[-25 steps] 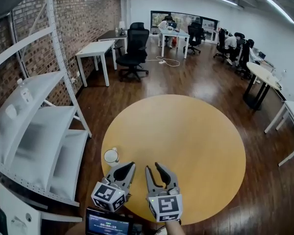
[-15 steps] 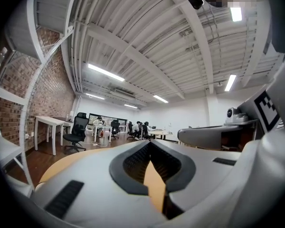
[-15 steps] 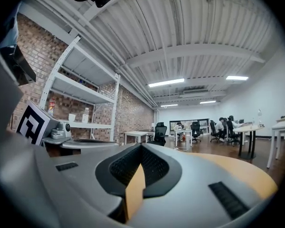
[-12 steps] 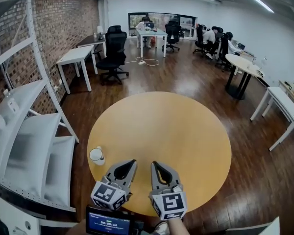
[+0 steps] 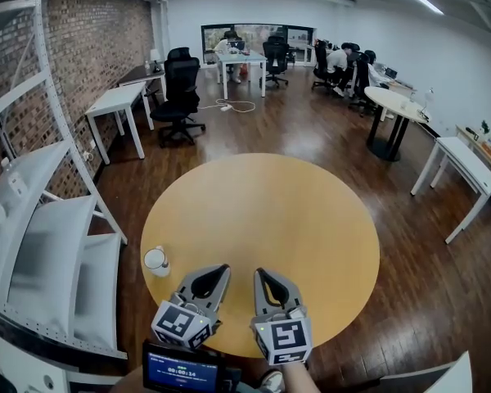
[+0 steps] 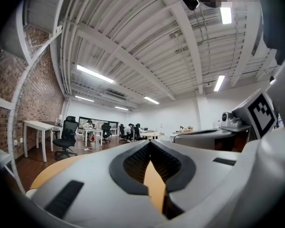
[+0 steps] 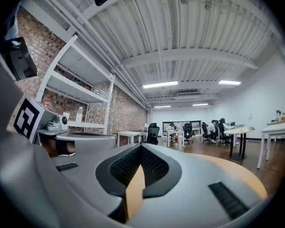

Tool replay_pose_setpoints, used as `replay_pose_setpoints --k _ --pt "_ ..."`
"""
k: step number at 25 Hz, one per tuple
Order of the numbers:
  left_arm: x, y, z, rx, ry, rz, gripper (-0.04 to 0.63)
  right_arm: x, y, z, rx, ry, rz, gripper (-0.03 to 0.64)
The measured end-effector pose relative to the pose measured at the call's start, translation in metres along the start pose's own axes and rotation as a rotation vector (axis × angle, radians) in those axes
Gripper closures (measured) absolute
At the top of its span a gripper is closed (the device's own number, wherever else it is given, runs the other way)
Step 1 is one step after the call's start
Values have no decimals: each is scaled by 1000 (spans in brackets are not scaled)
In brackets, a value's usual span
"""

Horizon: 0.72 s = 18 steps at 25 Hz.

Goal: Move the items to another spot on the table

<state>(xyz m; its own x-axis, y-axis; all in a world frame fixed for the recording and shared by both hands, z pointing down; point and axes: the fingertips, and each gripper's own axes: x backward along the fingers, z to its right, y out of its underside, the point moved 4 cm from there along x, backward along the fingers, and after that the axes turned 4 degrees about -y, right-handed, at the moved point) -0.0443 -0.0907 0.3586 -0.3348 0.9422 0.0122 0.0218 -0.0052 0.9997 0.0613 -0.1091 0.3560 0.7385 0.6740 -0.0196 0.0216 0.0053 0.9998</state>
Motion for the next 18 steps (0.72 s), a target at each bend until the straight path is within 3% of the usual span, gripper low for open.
replay_pose_setpoints --k 18 --pt "-3 10 -9 6 -21 0 589 -9 9 2 20 -15 -2 617"
